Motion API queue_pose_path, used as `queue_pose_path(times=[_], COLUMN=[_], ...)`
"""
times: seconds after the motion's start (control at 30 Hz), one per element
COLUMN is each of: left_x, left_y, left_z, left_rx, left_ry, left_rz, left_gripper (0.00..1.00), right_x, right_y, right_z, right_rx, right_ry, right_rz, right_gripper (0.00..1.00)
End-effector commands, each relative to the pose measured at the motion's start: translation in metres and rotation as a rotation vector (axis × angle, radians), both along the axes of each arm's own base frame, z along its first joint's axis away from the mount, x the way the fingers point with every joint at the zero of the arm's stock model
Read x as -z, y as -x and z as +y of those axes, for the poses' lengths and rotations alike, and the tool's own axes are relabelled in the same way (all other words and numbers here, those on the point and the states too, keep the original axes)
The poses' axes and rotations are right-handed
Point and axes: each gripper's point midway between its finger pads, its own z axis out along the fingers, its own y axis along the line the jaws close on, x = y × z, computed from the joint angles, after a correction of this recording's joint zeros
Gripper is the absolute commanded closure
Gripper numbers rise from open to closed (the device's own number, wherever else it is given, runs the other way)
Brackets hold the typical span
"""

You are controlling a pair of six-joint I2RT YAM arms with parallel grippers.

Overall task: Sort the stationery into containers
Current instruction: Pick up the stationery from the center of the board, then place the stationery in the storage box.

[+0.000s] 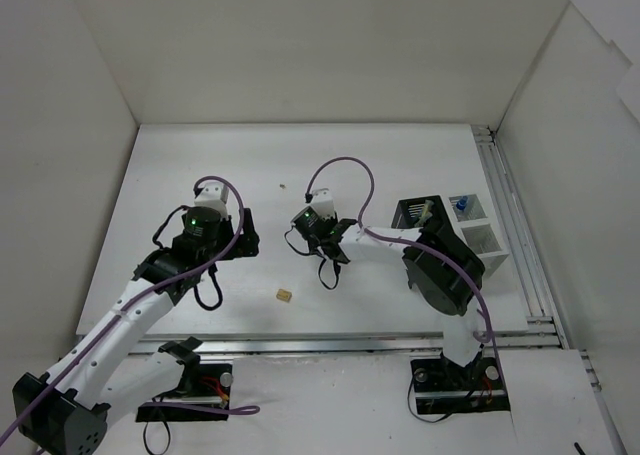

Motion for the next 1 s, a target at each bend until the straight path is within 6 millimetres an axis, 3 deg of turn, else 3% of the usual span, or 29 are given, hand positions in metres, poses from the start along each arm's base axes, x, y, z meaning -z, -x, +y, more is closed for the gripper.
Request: queue_pose_path(times=[0.0, 0.2, 0.3, 0.33, 0.4, 0.43, 0.47, 0.53, 0.57, 0.63, 0.67, 0.73, 0.77, 0.8, 0.83, 0.87, 0.9, 0.93, 0.97], left_x=[-0.018, -0.018, -0.019, -0.019, -0.02, -0.018, -0.018, -0.015, -0.015, -0.007, -0.006, 0.004, 0.006, 0.013, 0.015, 0.019, 0.024, 0.026, 0.029], left_y=[-0.01, -0.006, -0.005, -0.004, -0.004, -0.004, -0.004, -0.001, -0.002, 0.001, 0.0, 0.002, 0.003, 0.003, 0.005, 0.006, 0.008, 0.008, 0.009], left_z=[-0.006, -0.002, 0.001, 0.001, 0.001, 0.001, 0.0, -0.01, -0.014, -0.024, -0.026, -0.03, -0.036, -0.039, -0.044, -0.047, -0.051, -0.051, -0.055], left_rx=[-0.005, -0.011, -0.018, -0.015, -0.014, -0.011, 0.005, 0.07, 0.098, 0.159, 0.17, 0.195, 0.226, 0.241, 0.268, 0.286, 0.301, 0.303, 0.316], left_ry=[0.025, 0.023, 0.022, 0.021, 0.018, 0.014, 0.01, 0.017, 0.016, 0.03, 0.031, 0.029, 0.039, 0.037, 0.041, 0.045, 0.041, 0.038, 0.034], left_rz=[-0.053, -0.063, -0.07, -0.072, -0.074, -0.07, -0.073, -0.06, -0.066, -0.035, -0.036, -0.01, -0.01, 0.01, 0.016, 0.031, 0.047, 0.053, 0.065], left_gripper=[0.0, 0.0, 0.0, 0.0, 0.0, 0.0, 0.0, 0.0, 0.0, 0.0, 0.0, 0.0, 0.0, 0.0, 0.0, 0.0, 0.0, 0.0, 0.0], right_x=[-0.009, 0.001, 0.006, 0.007, -0.005, -0.013, -0.036, -0.061, -0.095, -0.117, -0.149, -0.163, -0.184, -0.188, -0.213, -0.215, -0.211, -0.228, -0.225], right_y=[-0.013, -0.018, -0.015, -0.016, -0.017, -0.019, -0.024, -0.026, -0.029, -0.029, -0.026, -0.022, -0.014, -0.008, 0.002, 0.008, 0.017, 0.03, 0.042], right_z=[-0.002, -0.012, -0.007, -0.009, -0.011, -0.012, -0.016, -0.031, -0.039, -0.064, -0.072, -0.115, -0.143, -0.159, -0.182, -0.212, -0.23, -0.256, -0.288], right_rx=[0.059, 0.08, 0.064, 0.066, 0.057, 0.051, 0.046, 0.064, 0.074, 0.095, 0.102, 0.159, 0.211, 0.236, 0.283, 0.353, 0.392, 0.466, 0.561], right_ry=[-0.046, -0.051, -0.057, -0.055, -0.054, -0.054, -0.052, -0.044, -0.066, -0.064, -0.111, -0.067, -0.074, -0.065, -0.089, -0.068, -0.051, -0.061, -0.028], right_rz=[-0.032, -0.001, 0.02, 0.021, -0.004, -0.027, -0.083, -0.139, -0.207, -0.245, -0.303, -0.307, -0.331, -0.339, -0.397, -0.4, -0.403, -0.462, -0.458], right_gripper=[0.67, 0.69, 0.78, 0.87, 1.0, 1.0, 1.0, 1.0, 1.0, 1.0, 1.0, 1.0, 1.0, 1.0, 1.0, 1.0, 1.0, 1.0, 1.0])
